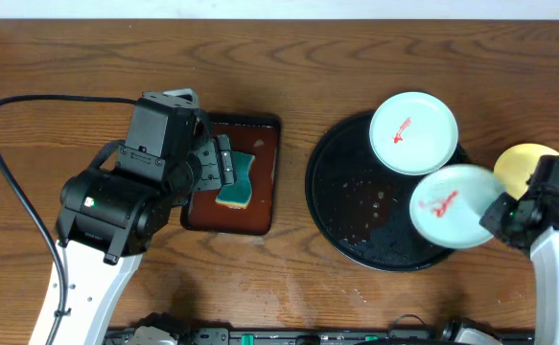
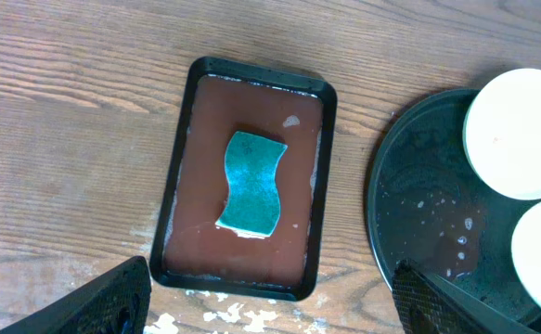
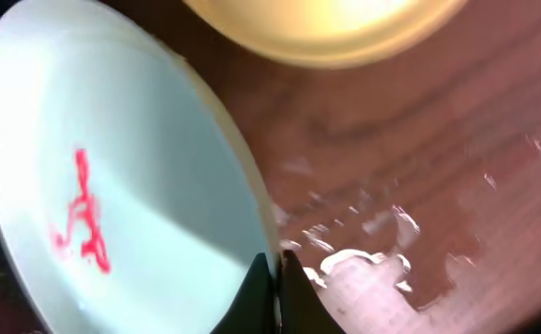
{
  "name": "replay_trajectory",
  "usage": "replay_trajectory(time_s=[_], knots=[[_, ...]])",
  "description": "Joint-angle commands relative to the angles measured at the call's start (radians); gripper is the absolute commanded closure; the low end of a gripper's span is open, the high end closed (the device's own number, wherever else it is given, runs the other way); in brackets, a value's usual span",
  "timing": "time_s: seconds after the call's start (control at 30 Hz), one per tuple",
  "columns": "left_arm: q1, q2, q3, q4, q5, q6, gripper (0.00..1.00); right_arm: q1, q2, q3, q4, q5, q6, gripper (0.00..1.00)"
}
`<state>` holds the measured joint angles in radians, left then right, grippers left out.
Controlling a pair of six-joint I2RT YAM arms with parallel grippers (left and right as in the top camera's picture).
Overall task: Clean dirty plates on tray and stack at the side
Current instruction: 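Move the right gripper back and grip the rim of a pale green plate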
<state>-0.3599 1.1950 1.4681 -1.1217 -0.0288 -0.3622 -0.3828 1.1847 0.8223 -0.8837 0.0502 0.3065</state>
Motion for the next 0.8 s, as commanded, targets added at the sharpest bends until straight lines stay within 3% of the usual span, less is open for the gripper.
replay_trajectory(time_s=[0.0, 0.13, 0.37, 0.5, 0.67, 0.73, 0.77], knots=[[0.003, -0.005, 0.010, -0.003, -0.005, 0.006, 0.16, 0.047, -0.058, 0.027, 0.042, -0.236, -0.068, 0.99], [0.003, -0.005, 0.010, -0.003, -0.005, 0.007, 0.16, 0.157, -0.040, 0.011, 0.103, -0.411, -0.136, 0.99], [0.003, -0.006, 0.010, -0.003, -0.005, 0.006, 0.16, 0.357, 0.115, -0.095, 0.243, -0.273, -0.032, 0.99], [0.003, -0.005, 0.010, -0.003, -0.005, 0.007, 0.16, 0.383, 0.216, -0.113, 0.278, -0.245, 0.037, 0.99], [0.003, -0.006, 0.010, -0.003, -0.005, 0.006, 0.16, 0.385, 0.271, -0.113, 0.285, -0.253, 0.024, 0.98], [0.003, -0.006, 0.010, -0.003, -0.005, 0.006, 0.16, 0.384, 0.263, -0.106, 0.262, -0.287, -0.060, 0.73], [0.003, -0.005, 0.010, -0.003, -0.005, 0.007, 0.16, 0.383, 0.257, -0.098, 0.250, -0.287, -0.076, 0.66]])
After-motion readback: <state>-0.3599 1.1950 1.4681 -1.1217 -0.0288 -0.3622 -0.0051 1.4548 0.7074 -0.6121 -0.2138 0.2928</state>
